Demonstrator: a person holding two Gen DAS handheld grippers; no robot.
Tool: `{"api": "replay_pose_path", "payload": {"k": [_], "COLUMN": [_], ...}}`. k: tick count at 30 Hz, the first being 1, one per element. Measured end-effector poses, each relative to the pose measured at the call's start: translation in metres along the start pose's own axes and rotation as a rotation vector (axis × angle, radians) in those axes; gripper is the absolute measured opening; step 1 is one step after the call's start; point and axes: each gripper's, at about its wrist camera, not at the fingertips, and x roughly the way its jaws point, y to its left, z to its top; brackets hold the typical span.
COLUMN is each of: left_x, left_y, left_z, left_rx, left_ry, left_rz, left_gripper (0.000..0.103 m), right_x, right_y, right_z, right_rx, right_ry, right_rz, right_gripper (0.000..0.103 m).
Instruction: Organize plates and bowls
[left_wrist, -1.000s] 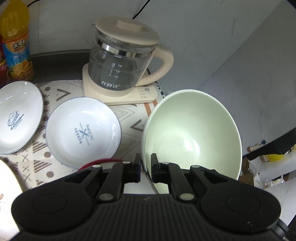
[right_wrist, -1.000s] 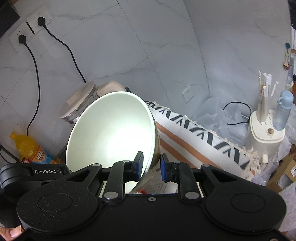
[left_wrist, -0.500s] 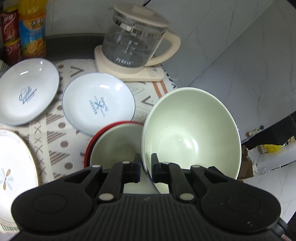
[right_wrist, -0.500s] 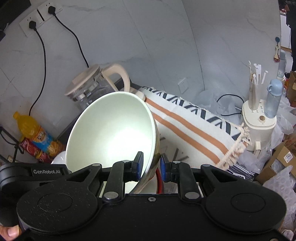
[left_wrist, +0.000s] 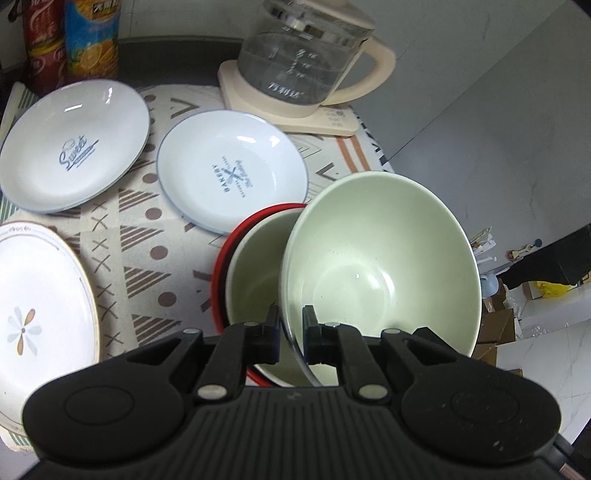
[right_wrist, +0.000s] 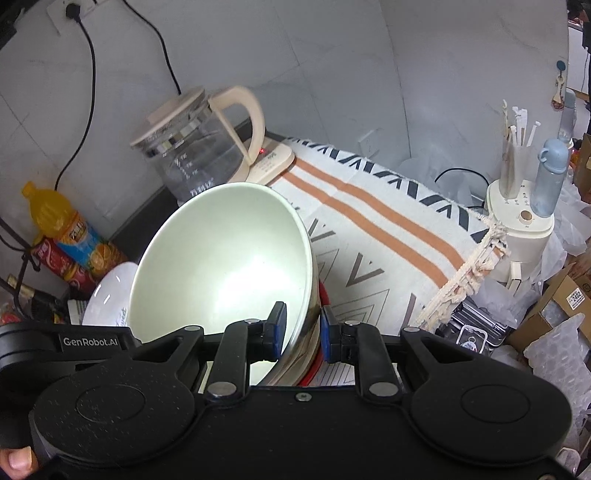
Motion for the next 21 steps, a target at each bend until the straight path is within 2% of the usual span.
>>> {"api": "replay_pose_path", "payload": {"k": [8, 16, 21], "left_x": [0.015, 0.025, 0.027], "left_y": [0.007, 0.016, 0.018], "left_z": [0.001, 0.001, 0.003], "left_rx": [-0.019, -0.083, -0.105], "left_ry": [0.035, 0.096, 0.118], "left_rz": [0.033, 0.027, 0.026], "left_gripper": [0.009, 0.01, 0.011], "right_x": [0.015, 0.029, 0.035], "right_y": [0.003, -0.002, 0.002], "right_z": [-0.001, 0.006, 0.011], "right_rx": [-0.021, 0.032, 0.003], "right_ry": [0.037, 0.063, 0.069], "right_rz": [-0.003, 0.005, 0.001], "right_gripper": [0.019, 0.016, 0.014]}}
